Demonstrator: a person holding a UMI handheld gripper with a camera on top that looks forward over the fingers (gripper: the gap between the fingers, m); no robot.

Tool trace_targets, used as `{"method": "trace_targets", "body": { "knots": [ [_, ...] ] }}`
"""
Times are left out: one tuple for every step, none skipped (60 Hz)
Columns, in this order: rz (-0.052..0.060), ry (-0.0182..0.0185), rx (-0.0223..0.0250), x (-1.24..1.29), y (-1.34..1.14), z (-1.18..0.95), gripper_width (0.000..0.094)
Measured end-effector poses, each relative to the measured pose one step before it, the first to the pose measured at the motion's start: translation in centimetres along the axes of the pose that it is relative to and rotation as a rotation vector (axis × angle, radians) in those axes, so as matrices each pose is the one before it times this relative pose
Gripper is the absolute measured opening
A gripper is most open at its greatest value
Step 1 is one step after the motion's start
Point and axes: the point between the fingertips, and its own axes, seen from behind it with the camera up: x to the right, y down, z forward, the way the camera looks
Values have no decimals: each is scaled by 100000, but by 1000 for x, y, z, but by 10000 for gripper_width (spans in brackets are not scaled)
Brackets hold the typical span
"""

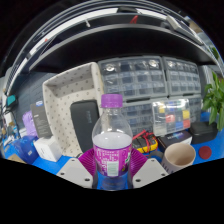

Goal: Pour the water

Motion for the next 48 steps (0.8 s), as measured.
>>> {"method": "trace_targets", "body": {
  "knots": [
    [1575,599,-479,221,-30,11,403],
    [1943,471,-645,198,0,19,402],
    [2448,186,-729,141,11,2,402],
    [2888,-57,-586,23,-74,-27,403],
    [3254,-172,53,-36,-109,36,403],
    [3665,-388,32,-81,-218,-34,404],
    [4019,-454,144,-36,-299,-23,405],
    [4485,-425,-3,-85,-282,-35,404],
    [4570,-491,275,-129,-327,-64,404],
    [4514,-618,585,-187,-400,-99,404],
    [4637,-705,640,-170,-463,-68,404],
    [5084,-661,221,-156,-380,-28,404],
    [5450,-253,-553,-245,-511,50,405],
    [5662,-1081,972,-10,-233,-92,405],
    [5521,-817,781,-158,-463,-94,407],
    [5323,-750,1163,-161,-521,-44,406],
    [5345,-687,1086,-158,-452,-65,404],
    [5665,-413,774,-104,-418,-39,404],
    [5697,-242,726,-71,-395,-30,404],
    [5349,-432,910,-117,-407,-57,404],
    [4836,37,942,-234,-374,122,403],
    [4767,-466,659,-82,-359,-64,403],
    [4801,-959,242,-11,-384,-62,404],
    [4563,-220,558,-11,-311,-34,404],
    [4156,-309,720,-3,-308,-5,403],
    [3839,-373,533,-23,-266,-7,403],
    [3945,-156,167,35,-229,-7,402],
    [3831,-4,156,62,-227,13,403],
    [3415,469,403,21,-208,53,404],
    [2719,-321,283,5,-251,56,404],
    [2738,613,-79,-153,-115,112,403],
    [3038,-71,-583,54,-45,81,402],
    [3085,115,-395,61,-86,37,402],
    [2717,50,-160,65,-154,56,403],
    [2406,-167,-215,48,-105,55,402],
    [2378,-217,-376,52,-83,74,402],
    [2613,-255,-681,43,-9,64,401],
    [2643,-15,-827,90,98,-85,402],
    [2609,-123,-530,85,-50,113,402],
    [2769,138,-567,-17,-125,-27,401],
    [2610,-139,-408,101,-8,87,403],
    [2706,151,-648,150,30,57,401],
    [2611,316,-480,162,-25,50,400],
    [2348,436,-141,196,-106,15,400],
    [2066,401,112,211,-154,39,401],
    [2040,313,-103,176,-69,6,403],
    [2275,282,-414,235,-15,-135,406],
    [2668,-59,-188,86,-89,38,406]
  ]
}}
